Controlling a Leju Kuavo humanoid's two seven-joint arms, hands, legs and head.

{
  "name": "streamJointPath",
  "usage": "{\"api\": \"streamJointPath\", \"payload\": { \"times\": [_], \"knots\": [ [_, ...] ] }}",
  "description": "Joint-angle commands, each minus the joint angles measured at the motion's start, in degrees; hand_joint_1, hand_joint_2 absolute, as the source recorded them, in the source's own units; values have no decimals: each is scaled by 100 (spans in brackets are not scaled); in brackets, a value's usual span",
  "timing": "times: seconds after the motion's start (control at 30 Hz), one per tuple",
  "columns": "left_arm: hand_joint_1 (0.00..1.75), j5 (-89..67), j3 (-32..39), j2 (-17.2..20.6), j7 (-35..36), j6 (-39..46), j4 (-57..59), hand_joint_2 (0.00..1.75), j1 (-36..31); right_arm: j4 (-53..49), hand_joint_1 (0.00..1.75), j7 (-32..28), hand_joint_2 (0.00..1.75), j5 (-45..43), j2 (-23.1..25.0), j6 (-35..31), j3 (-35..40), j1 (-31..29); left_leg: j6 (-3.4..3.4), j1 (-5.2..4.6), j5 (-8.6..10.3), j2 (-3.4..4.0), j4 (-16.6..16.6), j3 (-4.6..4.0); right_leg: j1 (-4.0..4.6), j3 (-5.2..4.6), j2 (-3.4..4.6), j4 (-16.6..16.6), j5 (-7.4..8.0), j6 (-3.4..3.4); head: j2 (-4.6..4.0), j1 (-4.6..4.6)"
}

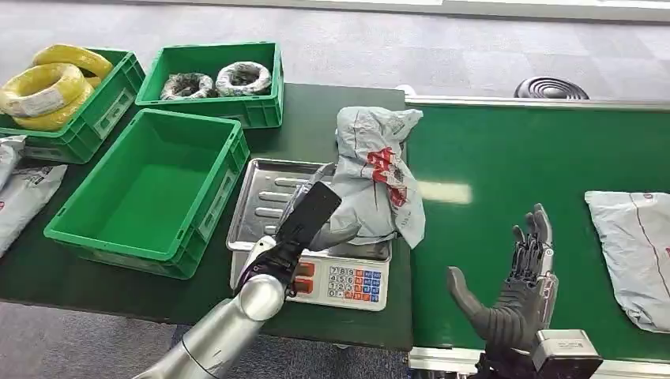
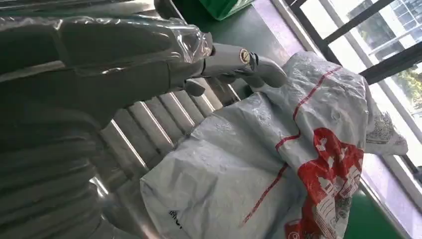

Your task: Moved the parcel from conveyor to table for the left to box.

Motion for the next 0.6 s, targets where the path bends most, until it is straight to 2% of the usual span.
{"api": "streamJointPath", "payload": {
  "times": [0.03, 0.3, 0.5, 0.6],
  "knots": [
    [0, 20, -332, 108, 29, -31, 324, 175, -125, 56, 0, 28, 175, -4, 22, 24, 21, -83, 5, -1, 9, 7, -15, 7, 3, 5, -3, -12, 9, -13, 0, 0],
    [0, -25, -436, 61, -38, 210, 947, 175, -215, 152, 0, 13, 175, -57, -26, 239, 34, -131, 4, 0, 4, 6, -9, 7, 2, 6, -1, -8, 5, -9, 0, 0],
    [0, -697, -553, -177, -29, 918, 2249, 175, -494, 169, 0, -44, 175, -91, 42, 285, 121, -165, 6, 2, 9, 4, -15, 10, 5, 11, -6, -16, 10, -14, 0, 0],
    [0, -697, -553, -177, -29, 918, 2249, 175, -494, 169, 0, -44, 175, -91, 42, 285, 121, -165, 6, 2, 9, 4, -15, 10, 5, 11, -6, -16, 10, -14, 0, 0]
  ]
}}
